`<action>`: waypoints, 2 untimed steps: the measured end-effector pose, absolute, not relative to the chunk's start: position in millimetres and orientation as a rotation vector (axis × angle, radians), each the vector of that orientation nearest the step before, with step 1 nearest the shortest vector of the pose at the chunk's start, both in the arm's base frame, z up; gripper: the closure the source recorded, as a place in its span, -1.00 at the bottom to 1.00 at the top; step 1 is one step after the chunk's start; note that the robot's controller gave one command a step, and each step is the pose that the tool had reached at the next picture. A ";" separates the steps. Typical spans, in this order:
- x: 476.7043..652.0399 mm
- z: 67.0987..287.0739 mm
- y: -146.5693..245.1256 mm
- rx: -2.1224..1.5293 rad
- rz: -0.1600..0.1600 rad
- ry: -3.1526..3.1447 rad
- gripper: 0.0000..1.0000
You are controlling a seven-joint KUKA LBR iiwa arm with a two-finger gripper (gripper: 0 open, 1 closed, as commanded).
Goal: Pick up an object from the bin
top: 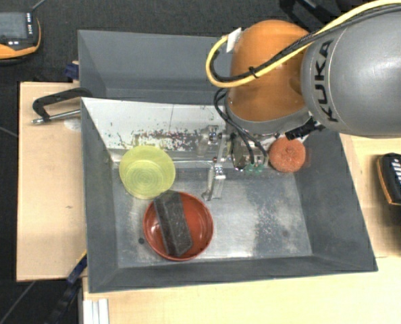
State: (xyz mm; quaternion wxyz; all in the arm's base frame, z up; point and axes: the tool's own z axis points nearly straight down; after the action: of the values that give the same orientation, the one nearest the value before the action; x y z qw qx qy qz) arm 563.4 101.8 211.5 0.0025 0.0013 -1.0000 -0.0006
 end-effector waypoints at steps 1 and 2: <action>504.2 79.0 110.8 0.110 -0.005 -3.131 -1.00; 511.0 84.9 109.7 0.102 -0.008 -3.154 1.00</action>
Offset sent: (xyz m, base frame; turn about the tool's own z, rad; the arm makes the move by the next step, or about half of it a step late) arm -0.0580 0.0078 -0.1300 -0.0669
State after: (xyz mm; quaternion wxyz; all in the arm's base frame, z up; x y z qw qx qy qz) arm 511.0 109.7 84.9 -0.0071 0.0324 -0.9994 -0.0025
